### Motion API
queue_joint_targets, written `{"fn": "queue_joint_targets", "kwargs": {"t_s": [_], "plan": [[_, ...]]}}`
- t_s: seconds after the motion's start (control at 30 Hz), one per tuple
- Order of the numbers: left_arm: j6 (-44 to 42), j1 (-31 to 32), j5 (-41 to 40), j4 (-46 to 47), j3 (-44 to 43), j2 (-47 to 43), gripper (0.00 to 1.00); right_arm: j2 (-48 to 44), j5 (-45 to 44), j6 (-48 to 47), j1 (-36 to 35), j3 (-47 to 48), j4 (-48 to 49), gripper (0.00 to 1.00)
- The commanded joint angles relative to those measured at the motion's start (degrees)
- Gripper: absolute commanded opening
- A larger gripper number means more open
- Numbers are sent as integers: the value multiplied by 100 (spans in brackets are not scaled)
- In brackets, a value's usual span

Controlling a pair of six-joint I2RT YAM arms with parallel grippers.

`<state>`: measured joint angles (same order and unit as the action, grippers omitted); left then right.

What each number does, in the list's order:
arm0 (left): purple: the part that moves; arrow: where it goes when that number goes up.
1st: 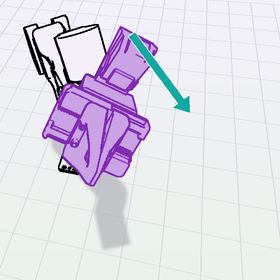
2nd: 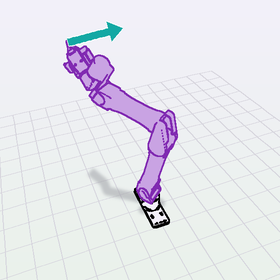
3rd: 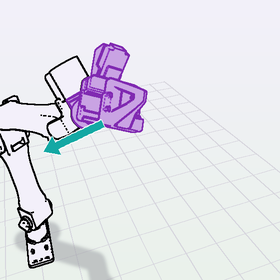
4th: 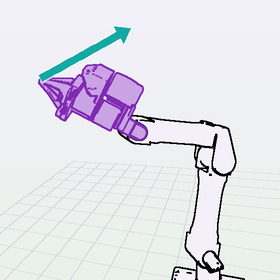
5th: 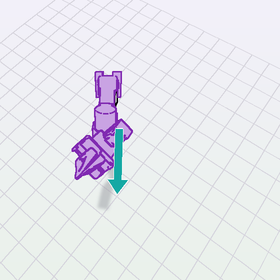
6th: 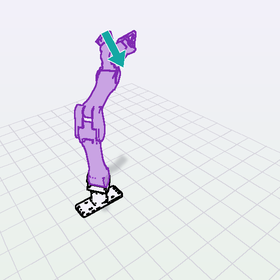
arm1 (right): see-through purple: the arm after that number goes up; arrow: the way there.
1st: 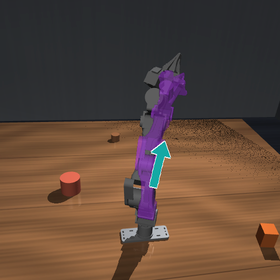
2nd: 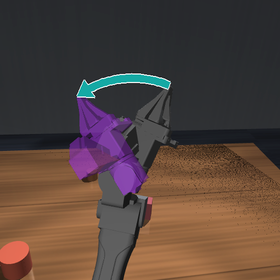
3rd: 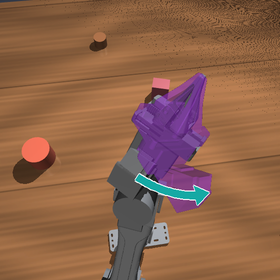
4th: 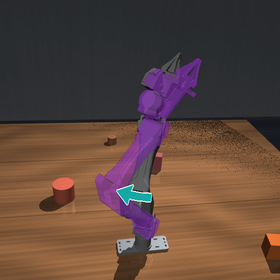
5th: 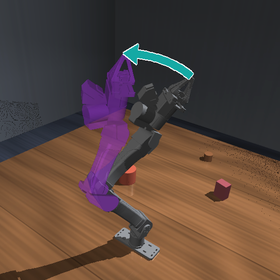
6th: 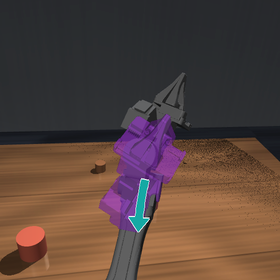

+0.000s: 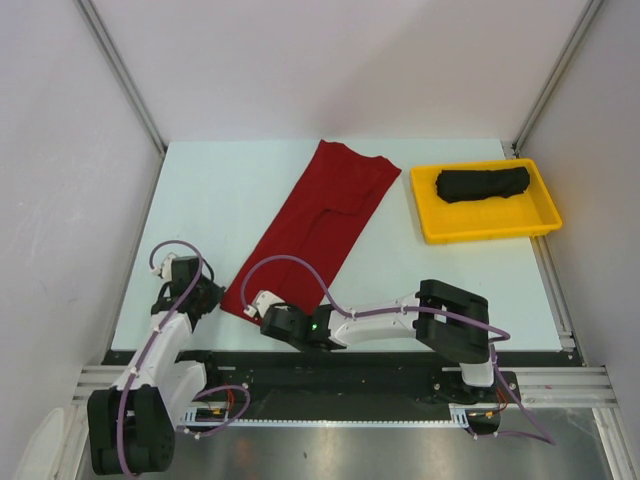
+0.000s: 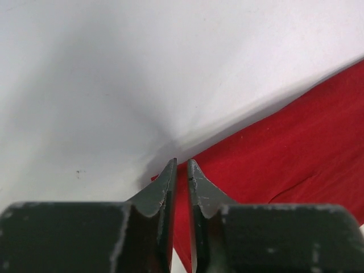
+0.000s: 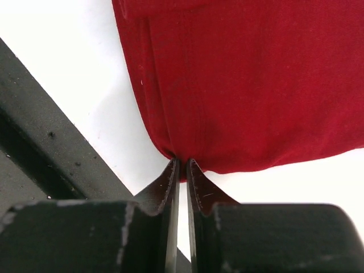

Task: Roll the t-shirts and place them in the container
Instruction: Roll the T-shirt to the center of the board.

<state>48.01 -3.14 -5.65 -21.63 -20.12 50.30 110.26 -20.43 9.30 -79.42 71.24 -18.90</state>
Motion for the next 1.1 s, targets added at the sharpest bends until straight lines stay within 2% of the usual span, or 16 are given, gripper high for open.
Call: {"fn": "queue_joint_targets", "kwargs": {"t_s": [0.0, 0.07, 0.1, 0.3, 0.6, 0.73, 0.87, 1.07], "plan": [[33, 50, -208, -59, -9, -73, 27, -250, 39, -69, 40, -23, 97, 10], [68, 59, -392, -297, -45, -143, 43, -268, 65, -69, 58, -23, 88, 9], [120, 59, -454, -376, -36, -196, 45, -277, 74, -69, 67, -31, 79, 9], [270, 59, -270, -474, 253, -687, 50, -259, 170, -60, 84, -31, 96, 7], [463, 234, -68, -439, 465, -811, 47, -250, 232, -34, 93, -31, 167, 6], [517, 261, -59, -290, 509, -812, 38, -268, 258, -16, 102, -23, 185, 6], [464, 261, -50, -193, 378, -601, 21, -338, 241, -25, 119, -23, 167, 6], [324, 261, -68, -272, -43, -539, 3, -592, 293, -25, 189, -23, 79, 5]]}}
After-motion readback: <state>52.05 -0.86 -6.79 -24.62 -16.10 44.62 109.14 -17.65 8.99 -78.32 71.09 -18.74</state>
